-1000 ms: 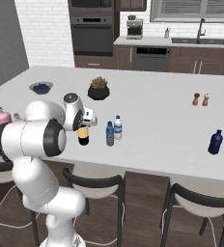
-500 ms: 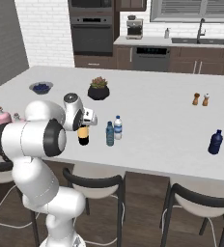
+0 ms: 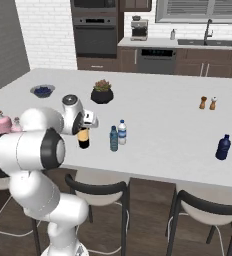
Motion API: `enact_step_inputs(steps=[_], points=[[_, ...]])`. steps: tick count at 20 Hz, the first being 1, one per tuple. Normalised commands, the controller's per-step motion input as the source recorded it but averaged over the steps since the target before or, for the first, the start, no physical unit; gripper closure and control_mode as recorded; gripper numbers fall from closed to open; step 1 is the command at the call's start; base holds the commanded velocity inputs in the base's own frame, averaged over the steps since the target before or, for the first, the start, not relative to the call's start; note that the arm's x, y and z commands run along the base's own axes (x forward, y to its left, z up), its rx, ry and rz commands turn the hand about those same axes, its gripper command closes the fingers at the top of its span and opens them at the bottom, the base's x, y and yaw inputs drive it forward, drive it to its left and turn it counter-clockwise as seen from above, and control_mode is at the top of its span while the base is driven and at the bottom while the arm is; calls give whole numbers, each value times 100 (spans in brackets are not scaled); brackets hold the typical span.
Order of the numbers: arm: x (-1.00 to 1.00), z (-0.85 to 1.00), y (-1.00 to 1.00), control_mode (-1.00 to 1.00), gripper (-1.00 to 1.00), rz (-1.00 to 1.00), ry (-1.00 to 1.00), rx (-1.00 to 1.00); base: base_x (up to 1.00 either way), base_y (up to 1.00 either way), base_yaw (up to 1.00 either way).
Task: Move the plastic bottles in the middle to the plastics group, and the glass bottles in the middle to the glass group.
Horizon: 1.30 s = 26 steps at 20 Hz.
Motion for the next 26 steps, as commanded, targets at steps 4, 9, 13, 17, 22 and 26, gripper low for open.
enact_step_inputs(steps=[4,9,13,17,22,26], points=[[-43,61,78,-100,100,25,-5,0,0,0,0],[-14,38,100,-100,100,34,0,0,0,0,0],[0,8,99,-100,100,35,0,0,0,0,0],[-4,-4,57,-100,100,21,-8,-3,0,0,0],[0,0,44,-100,100,16,-6,-9,0,0,0],[0,0,36,-100,100,17,0,-1,0,0,0]])
